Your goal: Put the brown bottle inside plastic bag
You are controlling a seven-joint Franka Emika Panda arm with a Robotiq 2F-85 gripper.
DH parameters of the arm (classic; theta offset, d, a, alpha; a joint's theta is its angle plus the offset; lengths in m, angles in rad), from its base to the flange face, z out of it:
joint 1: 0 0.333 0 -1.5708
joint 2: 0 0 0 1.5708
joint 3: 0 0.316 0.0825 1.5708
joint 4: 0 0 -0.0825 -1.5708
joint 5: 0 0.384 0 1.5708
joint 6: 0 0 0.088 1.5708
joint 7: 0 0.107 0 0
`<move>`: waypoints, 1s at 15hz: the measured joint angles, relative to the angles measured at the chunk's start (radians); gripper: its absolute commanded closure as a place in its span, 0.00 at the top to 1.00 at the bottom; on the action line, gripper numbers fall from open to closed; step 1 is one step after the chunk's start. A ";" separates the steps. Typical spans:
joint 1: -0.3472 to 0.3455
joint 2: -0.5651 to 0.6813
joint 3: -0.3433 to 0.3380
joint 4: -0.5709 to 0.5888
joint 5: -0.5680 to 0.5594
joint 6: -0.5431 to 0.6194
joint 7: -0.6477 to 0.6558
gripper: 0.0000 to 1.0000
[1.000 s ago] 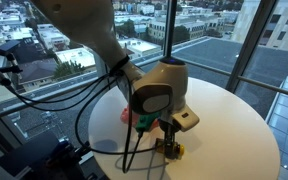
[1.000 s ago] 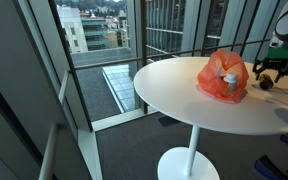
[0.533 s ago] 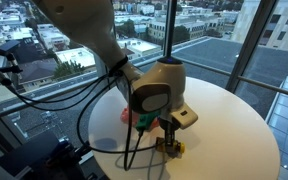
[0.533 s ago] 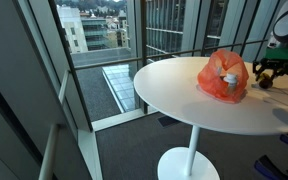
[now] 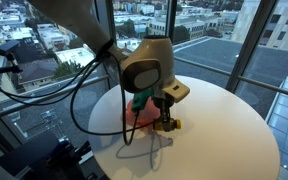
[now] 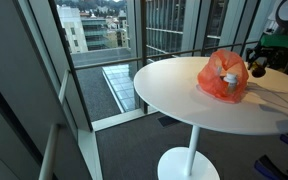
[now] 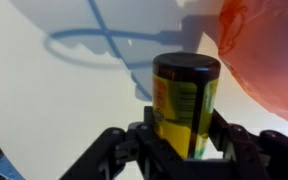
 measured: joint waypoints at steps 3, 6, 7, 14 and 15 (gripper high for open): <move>0.022 -0.084 0.025 -0.031 -0.045 -0.003 0.001 0.29; 0.023 -0.171 0.073 -0.054 -0.051 -0.025 0.000 0.29; 0.022 -0.199 0.091 -0.060 -0.051 -0.040 -0.001 0.29; 0.020 -0.333 0.217 -0.101 0.018 -0.110 -0.056 0.29; 0.021 -0.340 0.232 -0.107 0.040 -0.110 -0.075 0.29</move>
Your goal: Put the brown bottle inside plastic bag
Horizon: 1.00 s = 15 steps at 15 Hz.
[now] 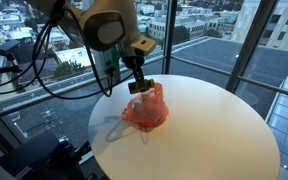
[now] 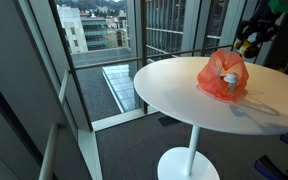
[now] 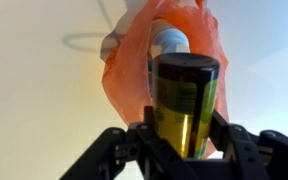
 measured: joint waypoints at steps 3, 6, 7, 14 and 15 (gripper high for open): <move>0.005 -0.005 0.035 -0.016 0.072 0.000 -0.070 0.29; 0.016 -0.002 0.054 -0.028 0.132 0.000 -0.134 0.29; 0.018 0.001 0.058 -0.030 0.145 0.000 -0.148 0.29; 0.020 0.080 0.059 -0.019 0.193 0.011 -0.196 0.29; 0.019 0.098 0.059 -0.012 0.195 0.015 -0.196 0.29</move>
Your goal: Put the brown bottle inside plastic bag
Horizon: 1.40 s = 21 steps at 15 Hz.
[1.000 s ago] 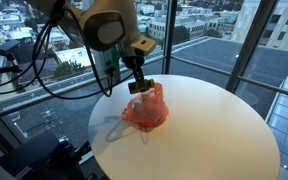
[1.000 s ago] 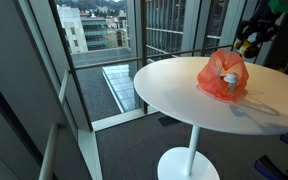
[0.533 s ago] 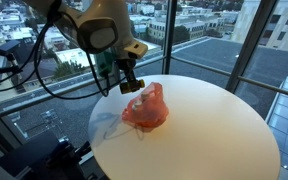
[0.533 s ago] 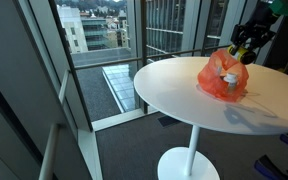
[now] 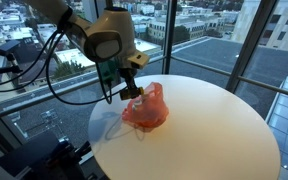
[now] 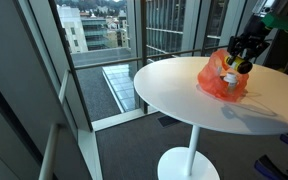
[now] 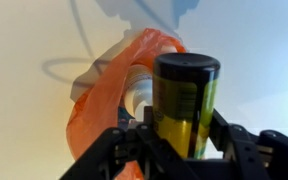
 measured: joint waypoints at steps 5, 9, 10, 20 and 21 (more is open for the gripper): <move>-0.008 0.097 -0.008 0.067 0.000 0.011 0.000 0.29; -0.016 0.160 -0.031 0.142 0.000 0.012 0.000 0.29; -0.018 0.174 -0.037 0.159 0.000 0.012 0.000 0.29; -0.034 0.287 -0.107 0.286 -0.004 0.012 0.008 0.29; -0.035 0.297 -0.114 0.294 -0.006 0.012 0.010 0.29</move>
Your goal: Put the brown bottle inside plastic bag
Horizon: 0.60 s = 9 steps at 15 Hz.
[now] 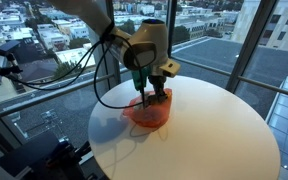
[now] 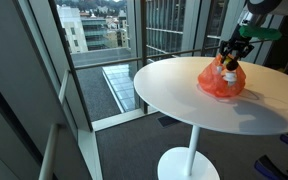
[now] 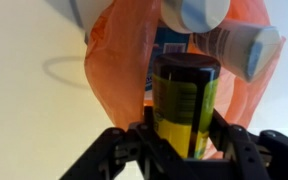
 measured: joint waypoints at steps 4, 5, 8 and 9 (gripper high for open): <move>0.000 0.033 -0.015 0.012 -0.003 0.007 0.001 0.29; 0.000 0.040 -0.016 0.012 -0.004 0.011 0.002 0.29; 0.003 0.062 -0.017 0.012 -0.017 0.019 0.004 0.29; 0.005 0.069 -0.017 0.012 -0.024 0.022 0.007 0.29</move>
